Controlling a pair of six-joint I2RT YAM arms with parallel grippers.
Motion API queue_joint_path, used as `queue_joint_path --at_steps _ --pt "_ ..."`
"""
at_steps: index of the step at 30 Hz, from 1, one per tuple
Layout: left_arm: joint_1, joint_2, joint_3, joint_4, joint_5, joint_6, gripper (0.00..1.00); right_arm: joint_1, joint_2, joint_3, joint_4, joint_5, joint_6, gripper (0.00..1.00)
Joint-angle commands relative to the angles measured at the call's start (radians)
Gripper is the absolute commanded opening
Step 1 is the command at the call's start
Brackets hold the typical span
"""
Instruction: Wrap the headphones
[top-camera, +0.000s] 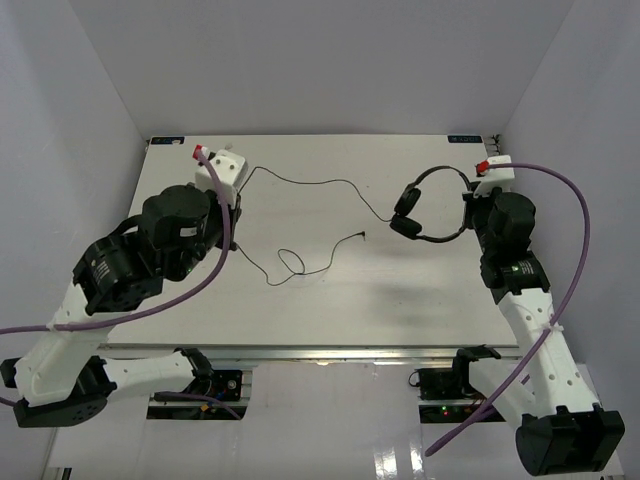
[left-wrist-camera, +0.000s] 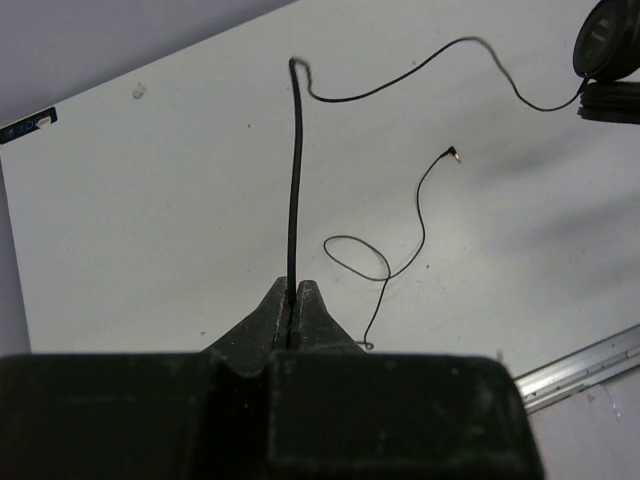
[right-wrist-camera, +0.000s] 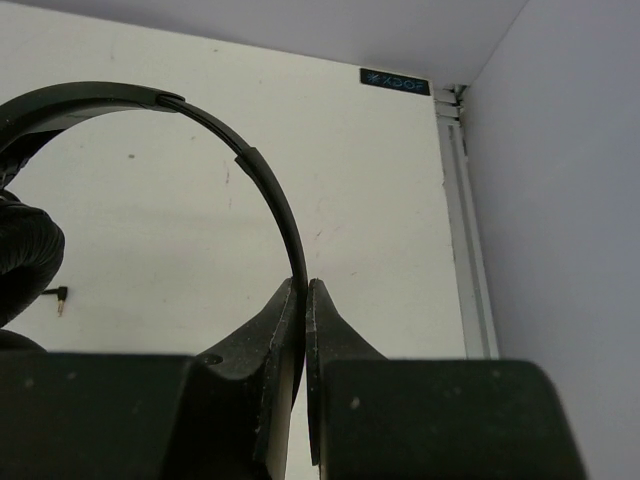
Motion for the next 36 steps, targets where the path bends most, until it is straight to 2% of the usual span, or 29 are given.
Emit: queue_joint_path --at_steps 1,8,12,15,18,24,28,32,36 --pt "0.001 0.107 0.200 -0.080 0.004 0.074 0.00 0.019 0.076 -0.016 0.042 -0.143 -0.012 0.08" --pt "0.001 0.161 0.335 -0.003 -0.088 0.195 0.00 0.055 0.163 -0.045 0.020 -0.322 -0.082 0.08" --pt "0.001 0.171 0.374 0.131 -0.112 0.287 0.00 0.071 0.212 -0.043 0.005 -0.439 -0.130 0.08" --pt "0.002 0.223 0.436 0.196 -0.117 0.376 0.00 0.081 0.254 -0.014 -0.059 -0.643 -0.202 0.08" --pt "0.001 0.270 0.445 0.247 -0.115 0.422 0.00 0.109 0.274 0.022 -0.128 -0.736 -0.251 0.08" --pt "0.003 0.342 0.489 0.253 -0.056 0.410 0.00 0.190 0.259 0.012 -0.059 -0.542 -0.160 0.08" --pt "0.003 0.372 0.502 0.249 -0.082 0.404 0.00 0.191 0.243 0.027 -0.082 -0.576 -0.170 0.08" --pt "0.003 0.371 0.440 0.255 -0.131 0.397 0.00 0.192 0.193 0.020 -0.095 -0.687 -0.188 0.08" --pt "0.039 0.341 0.274 0.271 -0.133 0.341 0.00 0.191 0.139 0.014 -0.063 -0.566 -0.131 0.08"
